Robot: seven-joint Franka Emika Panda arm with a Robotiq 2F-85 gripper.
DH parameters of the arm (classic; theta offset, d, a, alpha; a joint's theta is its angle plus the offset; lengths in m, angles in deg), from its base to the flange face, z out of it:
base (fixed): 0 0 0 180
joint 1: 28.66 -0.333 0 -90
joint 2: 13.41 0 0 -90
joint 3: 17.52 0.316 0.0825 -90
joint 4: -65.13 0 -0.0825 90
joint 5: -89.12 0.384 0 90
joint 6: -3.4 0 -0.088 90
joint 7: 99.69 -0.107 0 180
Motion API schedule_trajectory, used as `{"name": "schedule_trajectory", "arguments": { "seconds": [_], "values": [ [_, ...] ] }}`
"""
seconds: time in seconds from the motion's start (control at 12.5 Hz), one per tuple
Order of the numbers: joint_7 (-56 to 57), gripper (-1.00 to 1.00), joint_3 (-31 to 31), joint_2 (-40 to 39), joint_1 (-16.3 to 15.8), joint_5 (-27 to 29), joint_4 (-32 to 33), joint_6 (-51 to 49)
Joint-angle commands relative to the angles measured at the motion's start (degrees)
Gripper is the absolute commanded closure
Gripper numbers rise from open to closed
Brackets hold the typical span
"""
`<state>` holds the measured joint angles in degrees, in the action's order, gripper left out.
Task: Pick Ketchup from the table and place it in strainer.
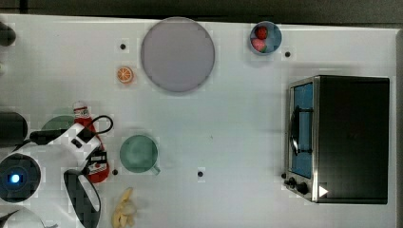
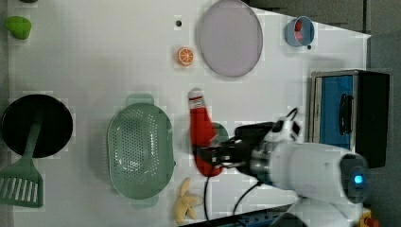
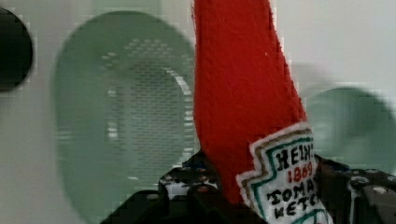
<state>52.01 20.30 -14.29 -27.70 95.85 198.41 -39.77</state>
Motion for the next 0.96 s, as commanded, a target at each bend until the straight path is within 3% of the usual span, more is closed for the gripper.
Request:
{"name": "schedule_trajectory", "arguments": {
  "seconds": [0.08, 0.48, 0.72, 0.96],
  "values": [
    [-10.62, -0.24, 2.16, -4.17, -0.27, 0.37, -1.09, 6.09],
    [-14.88, -0.29, 3.81, -15.37, -1.79, 0.24, -1.14, 16.34],
    [-14.88, -0.93, 3.69, -17.82, -1.86, 0.20, -1.43, 17.31],
    [-15.18, -1.00, 3.46, -15.89, -1.01, 0.26, -2.88, 17.48]
  ]
}}
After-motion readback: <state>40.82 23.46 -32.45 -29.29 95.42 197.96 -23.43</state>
